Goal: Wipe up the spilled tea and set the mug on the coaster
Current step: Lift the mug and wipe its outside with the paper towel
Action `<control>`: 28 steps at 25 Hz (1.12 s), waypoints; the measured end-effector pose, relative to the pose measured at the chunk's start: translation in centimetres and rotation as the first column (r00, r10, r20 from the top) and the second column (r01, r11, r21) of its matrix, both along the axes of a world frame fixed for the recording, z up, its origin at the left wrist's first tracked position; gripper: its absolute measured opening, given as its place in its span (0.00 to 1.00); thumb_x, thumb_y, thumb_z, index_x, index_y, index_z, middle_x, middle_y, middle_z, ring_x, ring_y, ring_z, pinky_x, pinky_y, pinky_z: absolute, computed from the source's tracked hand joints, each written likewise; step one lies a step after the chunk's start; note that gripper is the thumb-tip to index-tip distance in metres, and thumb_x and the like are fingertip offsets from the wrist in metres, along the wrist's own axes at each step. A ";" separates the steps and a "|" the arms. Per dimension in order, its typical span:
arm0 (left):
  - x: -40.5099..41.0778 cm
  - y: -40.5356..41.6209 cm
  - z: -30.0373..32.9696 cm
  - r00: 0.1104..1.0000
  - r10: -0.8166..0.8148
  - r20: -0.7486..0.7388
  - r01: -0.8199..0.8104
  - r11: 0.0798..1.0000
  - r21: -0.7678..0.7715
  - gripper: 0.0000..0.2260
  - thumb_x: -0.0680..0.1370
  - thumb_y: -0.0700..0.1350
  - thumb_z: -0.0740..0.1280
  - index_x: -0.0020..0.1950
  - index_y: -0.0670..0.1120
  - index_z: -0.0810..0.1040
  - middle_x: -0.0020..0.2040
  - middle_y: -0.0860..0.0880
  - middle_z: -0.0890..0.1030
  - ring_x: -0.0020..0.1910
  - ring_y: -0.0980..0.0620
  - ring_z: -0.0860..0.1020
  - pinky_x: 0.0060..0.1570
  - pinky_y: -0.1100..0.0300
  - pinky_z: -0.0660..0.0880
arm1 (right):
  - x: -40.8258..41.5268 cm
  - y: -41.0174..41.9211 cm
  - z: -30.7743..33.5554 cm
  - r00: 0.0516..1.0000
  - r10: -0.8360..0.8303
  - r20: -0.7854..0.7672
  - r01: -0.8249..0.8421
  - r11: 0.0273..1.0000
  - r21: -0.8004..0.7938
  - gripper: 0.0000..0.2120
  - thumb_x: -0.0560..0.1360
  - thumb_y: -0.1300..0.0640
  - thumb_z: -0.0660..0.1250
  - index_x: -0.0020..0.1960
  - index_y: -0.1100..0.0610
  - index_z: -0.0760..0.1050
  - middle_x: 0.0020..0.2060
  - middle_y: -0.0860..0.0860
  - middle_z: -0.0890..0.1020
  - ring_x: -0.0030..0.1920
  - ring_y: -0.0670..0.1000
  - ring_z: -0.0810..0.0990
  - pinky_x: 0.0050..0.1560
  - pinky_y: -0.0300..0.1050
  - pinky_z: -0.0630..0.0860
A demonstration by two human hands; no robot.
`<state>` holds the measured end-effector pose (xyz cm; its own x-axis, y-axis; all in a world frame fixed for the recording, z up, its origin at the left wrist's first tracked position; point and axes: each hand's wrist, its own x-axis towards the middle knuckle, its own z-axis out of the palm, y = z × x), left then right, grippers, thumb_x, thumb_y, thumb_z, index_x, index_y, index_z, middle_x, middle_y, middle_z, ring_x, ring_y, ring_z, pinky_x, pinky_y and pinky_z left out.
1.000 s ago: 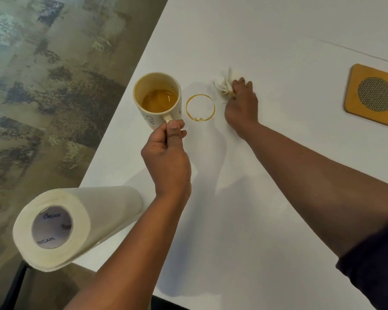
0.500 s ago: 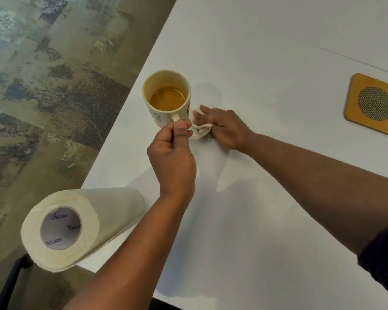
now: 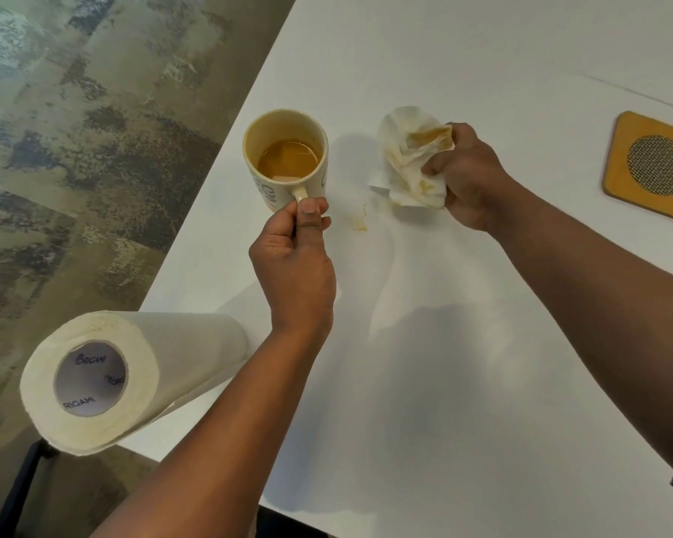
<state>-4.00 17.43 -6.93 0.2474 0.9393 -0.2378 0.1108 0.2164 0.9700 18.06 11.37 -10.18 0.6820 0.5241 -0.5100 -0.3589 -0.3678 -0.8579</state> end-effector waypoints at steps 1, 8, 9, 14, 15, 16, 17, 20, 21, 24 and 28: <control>0.0 0.0 0.0 1.000 0.000 -0.004 0.000 1.000 0.000 0.07 0.83 0.48 0.66 0.54 0.51 0.84 0.50 0.53 0.86 0.49 0.53 0.84 0.51 0.66 0.80 | 0.1 0.1 -0.1 0.995 -0.001 0.099 0.005 0.999 -0.040 0.26 0.71 0.72 0.58 0.62 0.49 0.70 0.54 0.47 0.78 0.53 0.50 0.79 0.41 0.44 0.80; -0.1 0.3 -0.1 1.000 0.008 -0.022 -0.008 1.000 0.006 0.09 0.83 0.48 0.66 0.56 0.48 0.85 0.51 0.52 0.86 0.49 0.53 0.84 0.52 0.66 0.80 | -3.2 1.3 -3.5 0.627 0.366 0.688 -0.111 0.916 -0.385 0.26 0.71 0.66 0.55 0.65 0.55 0.76 0.61 0.55 0.82 0.61 0.59 0.79 0.60 0.49 0.74; -0.2 0.3 -0.1 1.000 0.006 -0.023 -0.006 1.000 0.008 0.09 0.83 0.48 0.66 0.56 0.48 0.85 0.51 0.52 0.86 0.49 0.54 0.84 0.51 0.66 0.80 | -4.0 1.2 -4.1 0.615 0.393 0.684 -0.138 0.907 -0.398 0.26 0.70 0.65 0.54 0.66 0.56 0.76 0.62 0.56 0.81 0.62 0.60 0.78 0.60 0.50 0.74; -0.1 0.2 0.0 1.000 0.011 -0.016 -0.011 1.000 0.002 0.08 0.83 0.47 0.66 0.55 0.48 0.85 0.50 0.51 0.86 0.48 0.53 0.84 0.51 0.66 0.80 | -7.6 0.5 -5.0 0.661 0.422 0.621 -0.212 0.898 -0.385 0.27 0.74 0.71 0.60 0.71 0.58 0.74 0.72 0.55 0.73 0.76 0.54 0.66 0.73 0.41 0.58; -0.1 0.2 0.1 1.000 0.007 -0.005 -0.007 1.000 0.002 0.08 0.83 0.46 0.66 0.54 0.48 0.85 0.50 0.51 0.86 0.48 0.53 0.84 0.51 0.65 0.79 | -8.3 0.4 -4.8 0.664 0.431 0.611 -0.258 0.899 -0.354 0.27 0.74 0.72 0.61 0.70 0.57 0.75 0.72 0.55 0.74 0.75 0.53 0.67 0.73 0.39 0.57; -0.1 0.2 0.1 1.000 0.002 0.005 -0.002 1.000 0.001 0.07 0.83 0.46 0.66 0.53 0.50 0.85 0.49 0.52 0.86 0.48 0.53 0.84 0.50 0.65 0.79 | -8.9 0.2 -4.7 0.659 0.455 0.598 -0.320 0.890 -0.325 0.26 0.74 0.72 0.62 0.69 0.57 0.76 0.71 0.54 0.75 0.75 0.52 0.67 0.73 0.39 0.58; -0.1 0.1 0.2 1.000 -0.001 0.013 0.001 1.000 -0.002 0.07 0.83 0.45 0.66 0.51 0.51 0.84 0.49 0.52 0.86 0.48 0.52 0.85 0.50 0.64 0.79 | -9.4 -0.2 -4.5 0.641 0.489 0.591 -0.386 0.871 -0.303 0.24 0.75 0.72 0.63 0.68 0.56 0.77 0.70 0.53 0.76 0.74 0.51 0.68 0.74 0.40 0.61; -0.1 0.1 0.5 1.000 -0.007 0.022 0.007 1.000 0.000 0.08 0.83 0.45 0.66 0.50 0.53 0.84 0.49 0.53 0.86 0.48 0.53 0.85 0.51 0.63 0.80 | -9.9 -1.6 -3.8 0.604 0.575 0.552 -0.496 0.813 -0.304 0.21 0.76 0.70 0.63 0.63 0.54 0.81 0.66 0.51 0.80 0.69 0.47 0.74 0.71 0.45 0.69; -0.2 0.1 0.6 1.000 -0.008 0.018 0.008 1.000 0.003 0.08 0.83 0.45 0.66 0.50 0.52 0.84 0.48 0.53 0.86 0.48 0.53 0.84 0.51 0.63 0.80 | -9.7 -2.0 -3.3 0.649 0.587 0.485 -0.512 0.808 -0.293 0.21 0.75 0.71 0.63 0.61 0.54 0.83 0.63 0.50 0.82 0.65 0.46 0.77 0.69 0.46 0.71; -0.4 -0.1 0.9 1.000 -0.006 -0.009 0.006 1.000 0.018 0.07 0.83 0.46 0.66 0.51 0.52 0.84 0.48 0.55 0.86 0.47 0.54 0.84 0.49 0.66 0.79 | -8.1 -3.2 -1.3 0.921 0.374 0.107 -0.370 0.927 -0.054 0.23 0.71 0.75 0.60 0.56 0.54 0.82 0.52 0.50 0.85 0.55 0.50 0.82 0.57 0.46 0.79; -0.5 -0.2 0.9 1.000 -0.018 0.000 0.018 0.999 0.036 0.07 0.83 0.47 0.66 0.52 0.51 0.84 0.47 0.55 0.86 0.48 0.54 0.84 0.51 0.65 0.80 | -6.1 -4.2 -0.3 0.946 -0.084 -0.315 0.120 0.988 0.098 0.28 0.73 0.76 0.57 0.61 0.47 0.72 0.59 0.51 0.79 0.56 0.56 0.82 0.52 0.62 0.82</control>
